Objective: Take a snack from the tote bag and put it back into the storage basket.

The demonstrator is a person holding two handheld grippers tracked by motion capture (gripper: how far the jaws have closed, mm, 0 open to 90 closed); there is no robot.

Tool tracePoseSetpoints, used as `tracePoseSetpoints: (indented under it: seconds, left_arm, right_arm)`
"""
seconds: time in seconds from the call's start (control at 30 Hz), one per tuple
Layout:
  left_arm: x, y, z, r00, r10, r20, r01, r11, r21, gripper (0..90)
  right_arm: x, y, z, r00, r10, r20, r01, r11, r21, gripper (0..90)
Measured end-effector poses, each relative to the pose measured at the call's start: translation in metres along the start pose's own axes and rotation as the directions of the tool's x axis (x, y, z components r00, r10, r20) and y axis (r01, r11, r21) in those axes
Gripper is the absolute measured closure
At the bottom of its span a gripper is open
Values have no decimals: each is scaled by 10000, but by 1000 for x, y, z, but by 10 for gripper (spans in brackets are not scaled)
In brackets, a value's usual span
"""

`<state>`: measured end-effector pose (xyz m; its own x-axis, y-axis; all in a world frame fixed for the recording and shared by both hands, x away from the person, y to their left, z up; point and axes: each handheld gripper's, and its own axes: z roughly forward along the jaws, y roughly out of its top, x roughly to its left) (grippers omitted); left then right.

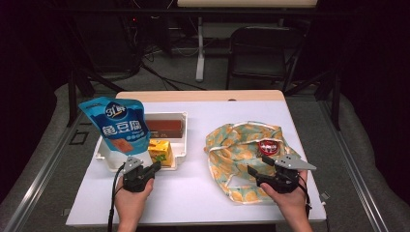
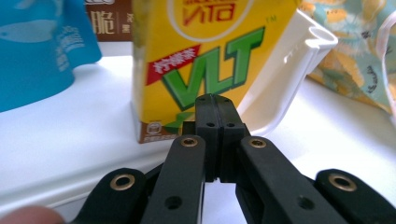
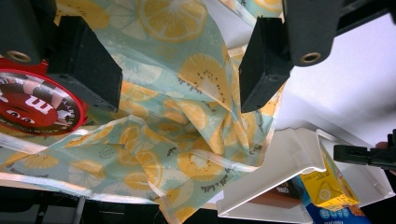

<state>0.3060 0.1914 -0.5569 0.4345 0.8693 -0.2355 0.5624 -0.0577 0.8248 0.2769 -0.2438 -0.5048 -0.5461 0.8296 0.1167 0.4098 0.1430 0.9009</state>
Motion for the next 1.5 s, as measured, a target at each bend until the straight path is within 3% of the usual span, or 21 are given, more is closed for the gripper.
tracePoseSetpoints:
  seconds: [0.07,0.4,0.83,1.13,1.37,1.5]
  left_arm:
    - [-2,1,4,9997,129,-218,-127,9999,116,900]
    - [-1,11,19,9997,151,-182,-145,9993,346,900]
    - [8,17,29,9974,-564,-452,587,9970,499,900]
    - [9,29,37,9955,-766,-560,802,9946,655,900]
    - [13,36,41,9895,-1269,-691,1313,9892,646,900]
    - [15,40,45,9911,-1137,-689,1191,9897,798,900]
  right_arm:
    - [0,0,0,10000,8,-43,-8,10000,10,301]
    - [0,0,1,10000,-25,-13,25,10000,34,302]
    - [-1,-1,0,10000,21,-22,-21,10000,34,303]
    - [-1,-1,0,10000,-28,-17,28,10000,76,304]
    - [-1,-1,0,10000,-19,-31,19,10000,65,304]
    - [-2,-1,0,10000,-3,18,2,10000,76,304]
